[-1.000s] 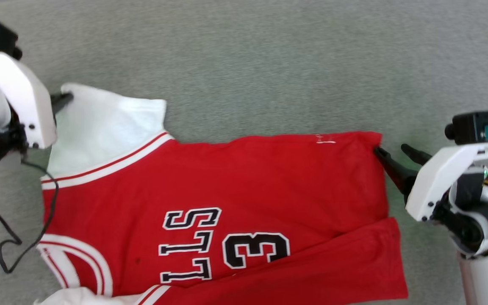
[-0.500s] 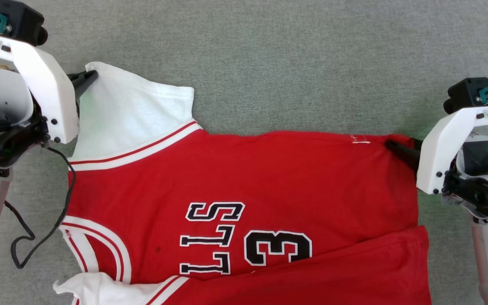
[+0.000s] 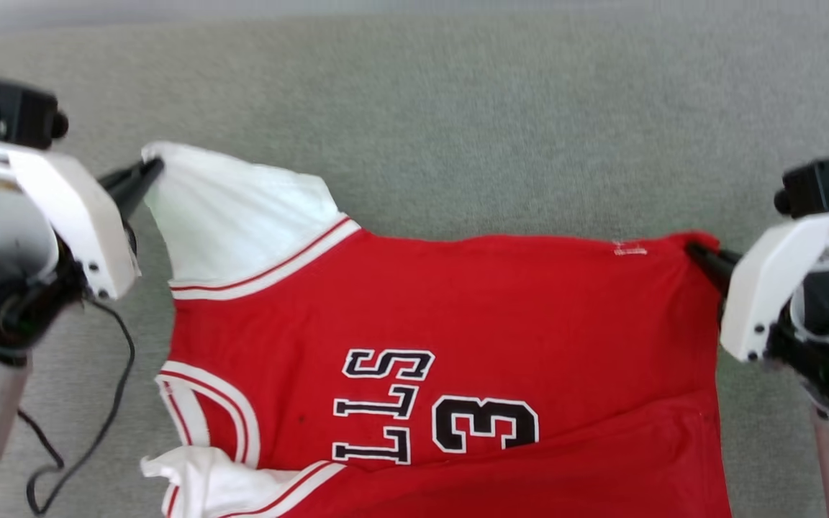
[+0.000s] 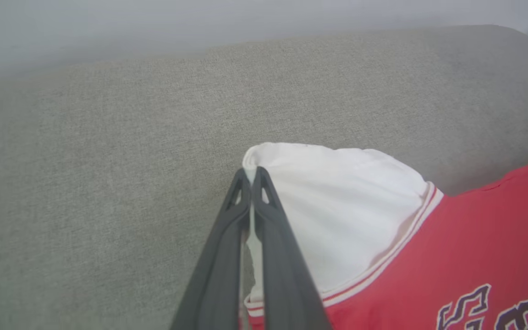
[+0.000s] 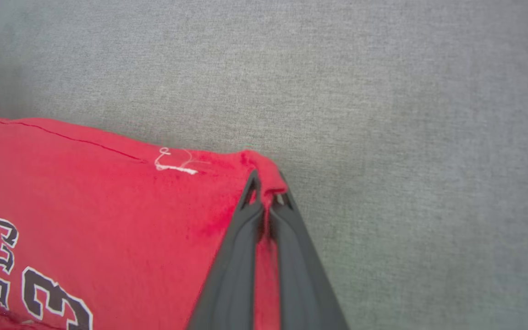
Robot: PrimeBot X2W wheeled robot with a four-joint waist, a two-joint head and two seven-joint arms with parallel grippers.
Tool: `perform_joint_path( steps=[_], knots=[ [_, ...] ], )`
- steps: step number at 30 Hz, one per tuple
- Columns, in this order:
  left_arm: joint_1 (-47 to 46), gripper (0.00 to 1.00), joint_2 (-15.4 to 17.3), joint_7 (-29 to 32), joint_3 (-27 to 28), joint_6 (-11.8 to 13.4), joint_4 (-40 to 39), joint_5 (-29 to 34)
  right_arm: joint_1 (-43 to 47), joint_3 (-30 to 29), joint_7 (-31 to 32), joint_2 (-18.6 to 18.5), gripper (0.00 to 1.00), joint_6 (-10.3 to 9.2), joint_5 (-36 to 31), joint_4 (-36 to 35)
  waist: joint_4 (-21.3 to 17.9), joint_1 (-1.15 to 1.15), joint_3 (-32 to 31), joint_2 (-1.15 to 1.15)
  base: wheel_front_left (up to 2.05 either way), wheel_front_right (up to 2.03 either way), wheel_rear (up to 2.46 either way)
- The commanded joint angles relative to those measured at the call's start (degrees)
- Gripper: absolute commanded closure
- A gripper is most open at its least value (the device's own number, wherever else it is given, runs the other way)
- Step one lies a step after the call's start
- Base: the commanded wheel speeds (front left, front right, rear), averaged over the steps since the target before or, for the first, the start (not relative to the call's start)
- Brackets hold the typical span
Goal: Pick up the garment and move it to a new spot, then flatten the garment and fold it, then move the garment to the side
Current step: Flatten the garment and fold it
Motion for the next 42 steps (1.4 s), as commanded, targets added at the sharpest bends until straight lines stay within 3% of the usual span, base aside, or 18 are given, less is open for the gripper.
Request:
perform_joint_path(
  steps=[1, 10, 19, 20, 21, 22, 23, 25, 29, 35, 42],
  knots=[
    [2.5, 1.00, 0.0, -1.3, 0.8, 0.6, -0.8, -0.6, 2.0, -0.7, -0.3, -0.2, 1.00, -0.03, -0.4, -0.7, 1.6, 0.00, -3.1, 0.00, 0.00, 0.00, 0.00],
    [20.7, 1.00, -1.0, -6.2, 1.8, 5.7, -7.1, -2.2, 14.6, -5.1, -2.4, 1.8, 1.00, -0.03, 0.5, -1.6, 4.8, 0.00, -10.8, 0.00, 0.00, 0.00, 0.00],
    [39.3, 1.00, -3.4, -8.4, 1.5, 9.9, -10.1, -6.5, 24.5, -6.3, -6.9, 3.3, 1.00, -0.03, 1.2, 0.9, 5.1, 0.00, -15.5, 0.00, 0.00, 0.00, 0.00],
    [40.6, 1.00, -3.7, -8.3, 1.3, 10.0, -10.2, -6.8, 25.4, -6.3, -7.3, 3.6, 0.80, -0.03, 1.3, 1.3, 5.1, 0.00, -15.7, 0.00, 0.00, 0.00, 0.00],
    [41.5, 1.00, -3.7, -8.2, 0.8, 10.1, -10.2, -6.7, 26.2, -6.4, -7.7, 3.7, 0.51, -0.03, 1.2, 1.5, 5.1, 0.00, -16.0, 0.00, 0.00, 0.00, 0.00],
    [42.1, 1.00, -4.1, -8.4, 0.4, 10.1, -10.1, -6.7, 27.0, -6.7, -8.1, 3.9, 0.00, -0.03, 1.1, 1.9, 5.2, 0.00, -16.2, 0.00, 0.00, 0.00, 0.00],
    [42.7, 0.78, -4.6, -8.6, 0.1, 10.1, -9.8, -6.7, 27.7, -6.6, -8.4, 4.1, 0.00, -0.03, 1.2, 2.2, 5.2, 0.00, -16.5, 0.00, 0.00, 0.00, 0.00],
    [43.4, 0.00, -5.2, -9.5, -0.4, 10.1, -8.9, -6.3, 28.6, -6.4, -9.8, 4.3, 0.00, -0.03, 1.0, 2.3, 5.0, 0.00, -17.1, 0.00, 0.00, 0.00, 0.00],
    [42.7, 0.00, -6.5, -14.0, -0.5, 10.7, -7.9, -3.5, 30.7, -5.6, -12.0, 4.5, 0.00, -0.03, 0.9, 0.9, 4.6, 0.00, -18.8, 0.00, 0.00, 0.00, 0.00],
    [41.5, 0.00, -8.1, -22.7, 0.8, 14.0, -10.2, 2.1, 32.2, -6.2, -13.5, 3.5, 0.00, -0.03, 0.8, -6.1, 3.3, 0.00, -20.7, 0.00, 0.00, 0.00, 0.00],
    [38.3, 0.00, -10.5, -32.8, 1.9, 16.5, -13.2, 7.9, 30.2, -12.4, -6.4, 2.5, 0.00, -0.03, 0.8, -9.3, 2.8, 0.00, -21.1, 0.00, 0.00, 0.00, 0.00]
  ],
)
